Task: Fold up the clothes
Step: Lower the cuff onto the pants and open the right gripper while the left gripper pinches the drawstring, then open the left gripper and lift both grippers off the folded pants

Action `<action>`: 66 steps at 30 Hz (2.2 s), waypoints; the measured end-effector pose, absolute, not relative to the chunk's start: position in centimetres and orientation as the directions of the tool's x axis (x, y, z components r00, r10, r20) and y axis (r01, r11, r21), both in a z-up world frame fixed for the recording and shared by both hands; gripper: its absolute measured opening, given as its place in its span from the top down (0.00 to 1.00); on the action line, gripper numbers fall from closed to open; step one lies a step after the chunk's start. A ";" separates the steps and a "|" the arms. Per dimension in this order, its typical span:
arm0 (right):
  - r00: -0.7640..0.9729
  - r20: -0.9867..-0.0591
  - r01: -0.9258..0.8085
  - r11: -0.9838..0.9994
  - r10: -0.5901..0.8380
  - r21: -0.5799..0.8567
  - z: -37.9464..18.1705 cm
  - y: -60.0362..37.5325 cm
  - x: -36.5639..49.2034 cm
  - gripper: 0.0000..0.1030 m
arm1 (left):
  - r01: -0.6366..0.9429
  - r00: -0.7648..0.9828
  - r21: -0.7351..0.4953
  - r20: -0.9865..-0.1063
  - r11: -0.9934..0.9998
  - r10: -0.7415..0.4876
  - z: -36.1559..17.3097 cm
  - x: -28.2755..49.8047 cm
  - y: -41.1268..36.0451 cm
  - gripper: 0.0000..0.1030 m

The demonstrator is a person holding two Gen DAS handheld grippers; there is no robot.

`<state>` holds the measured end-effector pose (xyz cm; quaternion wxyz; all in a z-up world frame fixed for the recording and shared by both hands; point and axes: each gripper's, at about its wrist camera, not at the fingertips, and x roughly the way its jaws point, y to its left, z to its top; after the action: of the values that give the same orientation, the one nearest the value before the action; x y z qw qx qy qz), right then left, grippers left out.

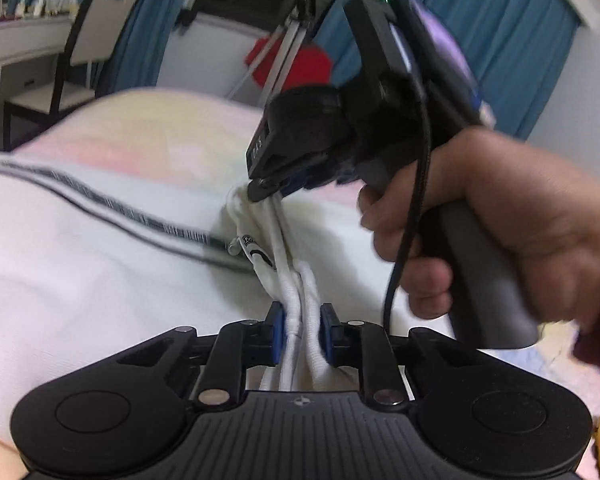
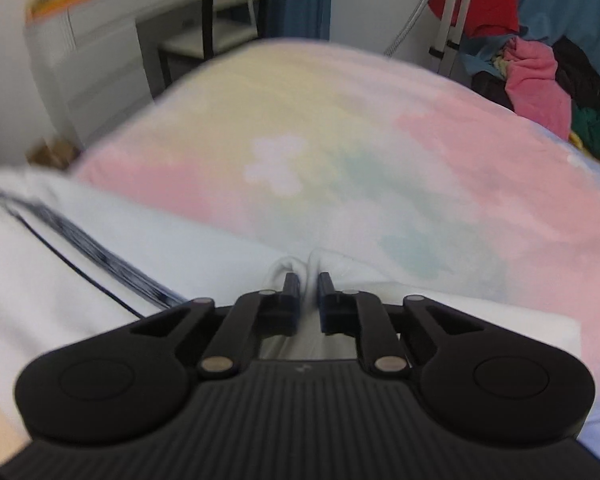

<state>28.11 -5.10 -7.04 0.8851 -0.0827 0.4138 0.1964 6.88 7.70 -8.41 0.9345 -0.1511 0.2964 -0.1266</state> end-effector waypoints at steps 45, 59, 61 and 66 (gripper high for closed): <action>0.898 -0.365 -0.209 0.969 0.244 0.133 -4.5 -21.6 3.3 0.16 | 0.094 0.902 -0.006 -0.422 0.996 -0.087 -2.7 -3.6 2.4 0.00; 0.891 -0.418 -0.118 0.979 0.178 0.165 -6.1 -22.6 5.1 0.16 | 0.041 0.873 -0.086 -0.481 0.995 -0.078 -4.2 -0.4 4.9 0.00; 0.890 -0.420 -0.120 0.979 0.179 0.164 -6.2 -22.5 5.1 0.16 | 0.018 0.865 -0.108 -0.497 0.994 -0.069 -4.2 -0.1 5.6 0.00; 0.891 -0.417 -0.128 0.980 0.183 0.155 -6.2 -22.3 4.7 0.16 | -0.092 0.842 -0.194 -0.540 0.977 -0.028 -4.0 0.8 8.8 0.00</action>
<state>4.67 -22.32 -6.21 0.9703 0.0619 0.2198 0.0800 0.82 8.76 -4.00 0.9536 -0.1066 0.2810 0.0168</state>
